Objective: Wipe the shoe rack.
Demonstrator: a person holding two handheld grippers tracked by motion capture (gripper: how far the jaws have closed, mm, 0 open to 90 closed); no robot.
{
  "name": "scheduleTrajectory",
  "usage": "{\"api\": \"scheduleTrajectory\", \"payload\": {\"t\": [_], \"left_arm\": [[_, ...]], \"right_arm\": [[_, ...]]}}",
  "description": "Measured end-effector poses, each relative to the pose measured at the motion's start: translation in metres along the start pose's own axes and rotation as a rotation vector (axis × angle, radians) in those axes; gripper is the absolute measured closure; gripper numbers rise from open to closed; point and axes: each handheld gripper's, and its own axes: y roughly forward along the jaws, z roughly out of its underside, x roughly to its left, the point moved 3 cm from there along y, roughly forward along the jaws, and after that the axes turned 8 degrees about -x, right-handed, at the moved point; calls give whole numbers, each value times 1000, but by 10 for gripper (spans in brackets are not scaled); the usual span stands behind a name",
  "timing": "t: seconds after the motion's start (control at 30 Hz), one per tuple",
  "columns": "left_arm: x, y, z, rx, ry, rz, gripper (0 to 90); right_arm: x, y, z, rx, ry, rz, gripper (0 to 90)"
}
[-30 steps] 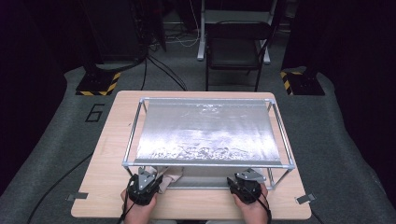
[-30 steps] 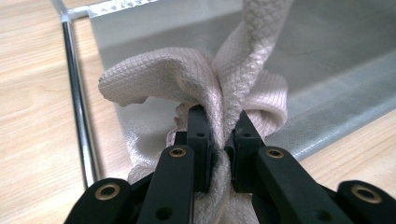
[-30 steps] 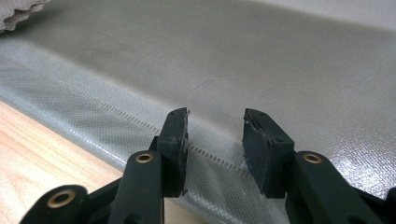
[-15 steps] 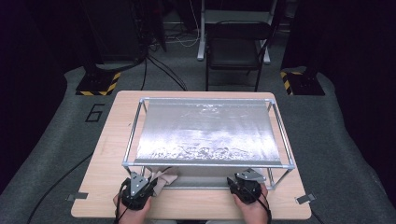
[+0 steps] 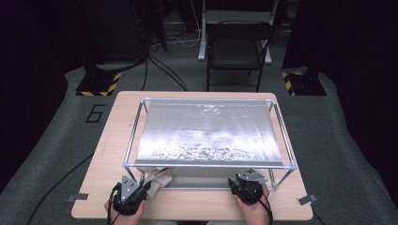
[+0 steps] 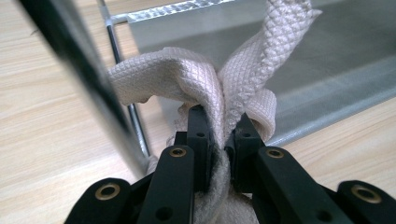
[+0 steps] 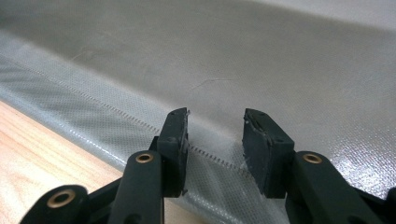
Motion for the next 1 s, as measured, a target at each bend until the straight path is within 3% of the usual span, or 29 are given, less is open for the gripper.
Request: {"api": "scheduleTrajectory", "payload": {"t": [0.2,0.53,0.57,0.7,1.0], "left_arm": [[6,-6,2,-17,-12,-20,817],[8,-10,9,-3,-28,-28,819],[9,-9,10,-7,-33,-32,819],[13,-12,14,1,-39,-39,819],[17,-18,11,-11,-46,-49,822]], "right_arm": [[0,0,0,0,1,0,606],[0,0,0,0,1,-1,606],[2,1,1,4,31,-12,606],[2,1,1,4,32,-13,606],[2,1,1,4,33,-13,606]]}}
